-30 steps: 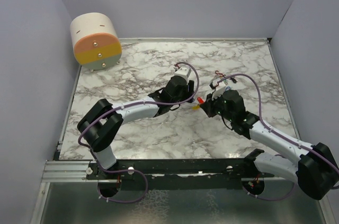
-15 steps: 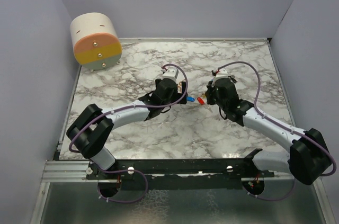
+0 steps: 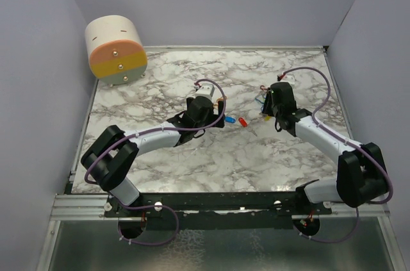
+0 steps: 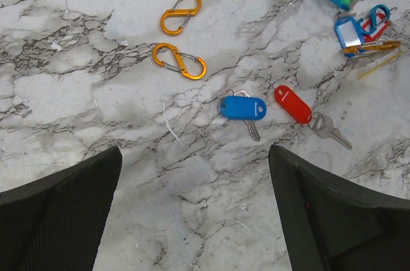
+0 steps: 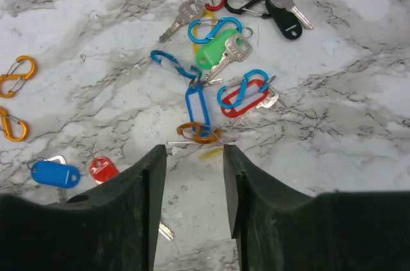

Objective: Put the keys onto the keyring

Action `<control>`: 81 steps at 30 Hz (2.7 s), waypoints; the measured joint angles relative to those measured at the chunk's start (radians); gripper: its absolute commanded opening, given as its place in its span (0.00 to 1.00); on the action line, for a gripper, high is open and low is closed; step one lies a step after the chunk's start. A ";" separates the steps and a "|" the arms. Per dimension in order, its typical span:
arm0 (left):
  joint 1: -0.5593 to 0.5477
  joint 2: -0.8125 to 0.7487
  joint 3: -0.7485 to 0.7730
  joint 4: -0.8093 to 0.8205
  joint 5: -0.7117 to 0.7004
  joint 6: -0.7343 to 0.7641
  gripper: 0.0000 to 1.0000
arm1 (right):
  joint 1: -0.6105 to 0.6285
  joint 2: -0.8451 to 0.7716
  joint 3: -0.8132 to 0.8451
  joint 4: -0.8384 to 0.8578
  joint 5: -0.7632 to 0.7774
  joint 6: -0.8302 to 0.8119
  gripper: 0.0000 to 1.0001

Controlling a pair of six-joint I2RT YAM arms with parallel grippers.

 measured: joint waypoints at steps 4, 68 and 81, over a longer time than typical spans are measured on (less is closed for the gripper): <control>0.000 0.004 0.000 0.000 0.002 0.000 0.99 | -0.008 0.000 0.000 -0.002 -0.003 0.005 0.58; 0.036 -0.084 -0.117 0.016 -0.012 -0.026 0.99 | 0.097 0.225 -0.077 0.164 -0.337 -0.084 0.39; 0.040 -0.084 -0.117 0.016 -0.011 -0.026 0.98 | 0.097 0.212 -0.101 0.184 -0.358 -0.080 0.28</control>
